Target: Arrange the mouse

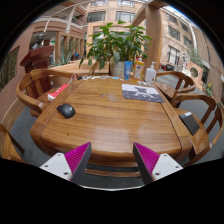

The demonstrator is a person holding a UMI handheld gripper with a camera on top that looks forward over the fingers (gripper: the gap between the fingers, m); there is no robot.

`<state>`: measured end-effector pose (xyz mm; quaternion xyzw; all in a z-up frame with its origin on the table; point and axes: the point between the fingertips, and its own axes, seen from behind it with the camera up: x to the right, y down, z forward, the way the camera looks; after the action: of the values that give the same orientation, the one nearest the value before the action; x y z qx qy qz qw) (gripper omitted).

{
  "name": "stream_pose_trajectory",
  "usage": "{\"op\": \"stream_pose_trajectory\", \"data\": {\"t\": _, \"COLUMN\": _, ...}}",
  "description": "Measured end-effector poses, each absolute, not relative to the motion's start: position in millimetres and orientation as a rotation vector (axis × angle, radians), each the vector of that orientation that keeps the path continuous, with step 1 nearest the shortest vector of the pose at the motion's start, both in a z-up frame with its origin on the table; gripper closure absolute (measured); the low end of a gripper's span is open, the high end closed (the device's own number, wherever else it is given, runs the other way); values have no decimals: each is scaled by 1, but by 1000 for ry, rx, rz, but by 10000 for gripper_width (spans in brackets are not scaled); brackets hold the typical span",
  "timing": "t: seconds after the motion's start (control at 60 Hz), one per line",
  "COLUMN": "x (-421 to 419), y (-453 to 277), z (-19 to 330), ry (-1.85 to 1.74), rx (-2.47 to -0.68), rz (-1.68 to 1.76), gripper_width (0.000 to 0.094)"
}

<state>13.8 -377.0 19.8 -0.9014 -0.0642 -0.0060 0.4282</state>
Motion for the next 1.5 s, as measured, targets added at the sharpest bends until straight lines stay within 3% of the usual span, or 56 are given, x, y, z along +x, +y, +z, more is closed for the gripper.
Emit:
{"op": "stream_pose_trajectory", "data": {"t": 0.25, "x": -127, "y": -305, "z": 9, "ry": -311, "rx": -2165, "rz": 148, "gripper_width": 82}}
{"op": "stream_pose_trajectory", "data": {"t": 0.6, "x": -188, "y": -213, "z": -12, "ry": -406, "rx": -2168, "rz": 97, "gripper_width": 98}}
{"op": "stream_pose_trajectory", "data": {"t": 0.7, "x": -190, "y": -196, "z": -12, "ry": -394, "rx": -2169, "rz": 78, "gripper_width": 174}}
{"op": "stream_pose_trajectory", "data": {"t": 0.817, "x": -200, "y": -186, "z": -15, "ry": -368, "rx": -2197, "rz": 123, "gripper_width": 471}}
{"op": "stream_pose_trajectory", "data": {"t": 1.117, "x": -207, "y": -177, "z": -9, "ry": -308, "rx": -2221, "rz": 167, "gripper_width": 588}}
{"op": "stream_pose_trajectory", "data": {"t": 1.217, "x": -215, "y": -165, "z": 33, "ry": -324, "rx": -2144, "rz": 261, "gripper_width": 587}}
{"op": "stream_pose_trajectory", "data": {"t": 1.433, "x": -138, "y": -85, "z": 232, "ry": -267, "rx": -1793, "rz": 336, "gripper_width": 588}}
{"op": "stream_pose_trajectory", "data": {"t": 1.5, "x": -83, "y": -48, "z": 257, "ry": -216, "rx": -1752, "rz": 273, "gripper_width": 588}}
